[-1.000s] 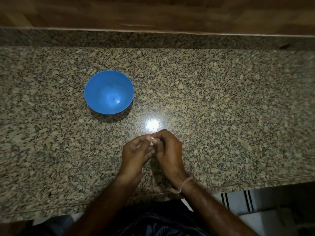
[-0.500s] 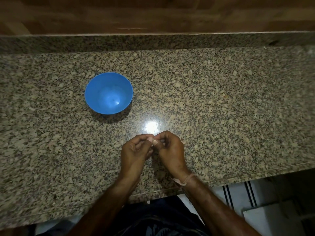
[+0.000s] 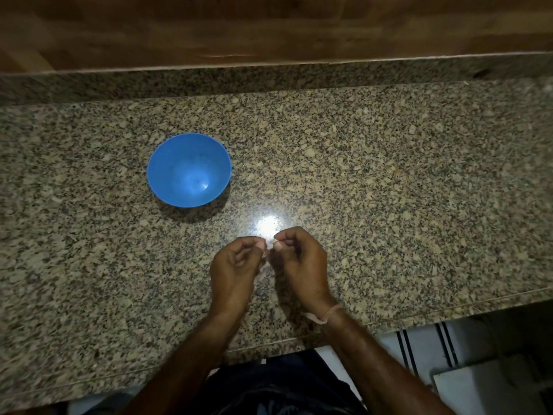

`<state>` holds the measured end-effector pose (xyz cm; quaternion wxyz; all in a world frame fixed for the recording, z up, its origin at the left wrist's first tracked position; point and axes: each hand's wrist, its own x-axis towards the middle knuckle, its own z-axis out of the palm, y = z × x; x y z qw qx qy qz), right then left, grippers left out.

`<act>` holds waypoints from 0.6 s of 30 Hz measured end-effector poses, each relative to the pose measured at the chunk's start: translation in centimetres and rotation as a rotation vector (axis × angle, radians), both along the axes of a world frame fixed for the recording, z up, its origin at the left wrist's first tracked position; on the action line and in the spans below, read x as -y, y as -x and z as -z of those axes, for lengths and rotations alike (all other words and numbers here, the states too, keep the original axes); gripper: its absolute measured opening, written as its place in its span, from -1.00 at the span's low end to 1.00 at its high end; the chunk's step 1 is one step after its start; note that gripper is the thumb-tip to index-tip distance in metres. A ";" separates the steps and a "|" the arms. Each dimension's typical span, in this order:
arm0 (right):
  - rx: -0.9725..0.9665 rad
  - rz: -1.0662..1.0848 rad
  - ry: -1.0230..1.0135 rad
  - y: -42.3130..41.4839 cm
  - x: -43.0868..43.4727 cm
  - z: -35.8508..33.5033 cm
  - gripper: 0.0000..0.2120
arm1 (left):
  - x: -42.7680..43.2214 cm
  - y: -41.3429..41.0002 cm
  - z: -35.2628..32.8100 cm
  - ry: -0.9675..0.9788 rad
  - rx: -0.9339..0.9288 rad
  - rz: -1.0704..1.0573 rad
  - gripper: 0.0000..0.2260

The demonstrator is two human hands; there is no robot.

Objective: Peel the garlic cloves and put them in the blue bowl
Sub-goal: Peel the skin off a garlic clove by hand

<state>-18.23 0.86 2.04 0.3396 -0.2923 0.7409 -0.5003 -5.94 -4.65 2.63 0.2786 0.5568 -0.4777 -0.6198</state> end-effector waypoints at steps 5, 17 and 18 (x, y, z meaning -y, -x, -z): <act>0.055 -0.048 -0.171 2.5 -0.7 1.9 -0.88 | 2.9 -0.2 2.0 0.572 0.371 0.312 -0.88; -0.281 -0.225 -0.394 1.5 -1.5 2.8 -0.77 | -0.7 -2.5 4.3 0.613 0.664 0.279 -0.51; -0.302 -0.233 -0.403 1.4 -1.5 2.8 -0.76 | -1.7 -3.2 4.6 0.597 0.693 0.283 -0.51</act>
